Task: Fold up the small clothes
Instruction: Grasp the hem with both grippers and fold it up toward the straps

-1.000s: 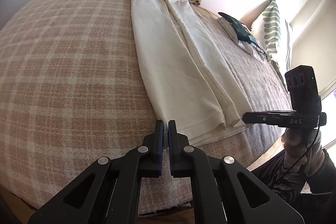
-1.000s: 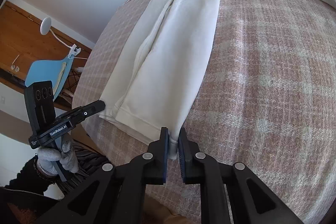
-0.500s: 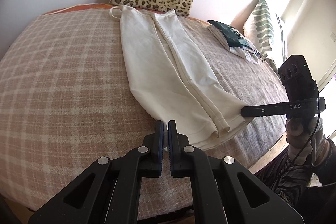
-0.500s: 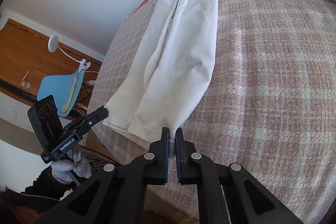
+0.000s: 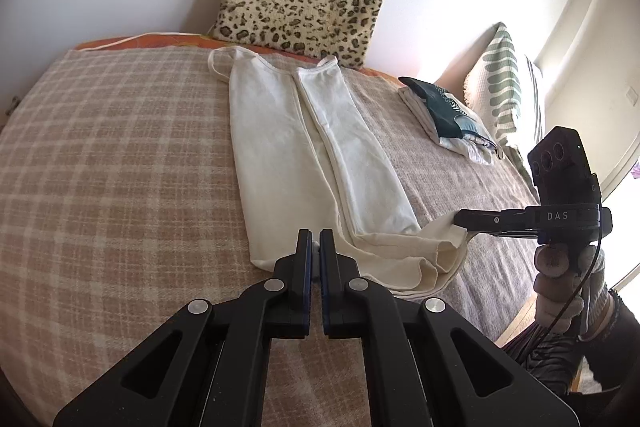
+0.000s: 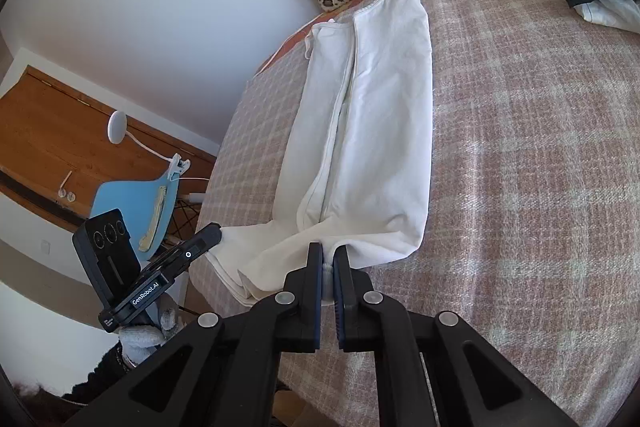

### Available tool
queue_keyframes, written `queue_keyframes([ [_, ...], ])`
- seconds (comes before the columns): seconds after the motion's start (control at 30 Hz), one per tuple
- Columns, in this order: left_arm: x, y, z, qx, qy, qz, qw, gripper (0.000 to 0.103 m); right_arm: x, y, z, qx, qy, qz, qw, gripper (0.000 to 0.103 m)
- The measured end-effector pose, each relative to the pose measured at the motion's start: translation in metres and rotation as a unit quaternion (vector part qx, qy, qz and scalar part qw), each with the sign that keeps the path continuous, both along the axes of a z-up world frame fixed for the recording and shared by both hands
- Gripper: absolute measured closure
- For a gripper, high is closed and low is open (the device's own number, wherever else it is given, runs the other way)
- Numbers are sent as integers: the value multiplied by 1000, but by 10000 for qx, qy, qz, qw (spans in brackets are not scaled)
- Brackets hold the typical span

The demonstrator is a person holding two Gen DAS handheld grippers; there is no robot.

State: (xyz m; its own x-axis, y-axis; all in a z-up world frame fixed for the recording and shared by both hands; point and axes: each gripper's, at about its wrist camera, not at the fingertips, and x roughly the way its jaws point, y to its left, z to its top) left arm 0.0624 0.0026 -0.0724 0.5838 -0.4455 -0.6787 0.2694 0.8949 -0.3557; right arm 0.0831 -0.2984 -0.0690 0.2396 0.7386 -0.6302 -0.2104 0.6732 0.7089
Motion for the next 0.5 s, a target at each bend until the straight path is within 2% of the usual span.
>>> queue_keyframes([
  [0.23,39,2,-3,-21,66,131,9999,101,34,-7,-9,78,120,-298,9995,100],
  [0.5,80,3,-21,-15,324,274,9991,101,73,10,-26,-14,311,-466,9984,100],
])
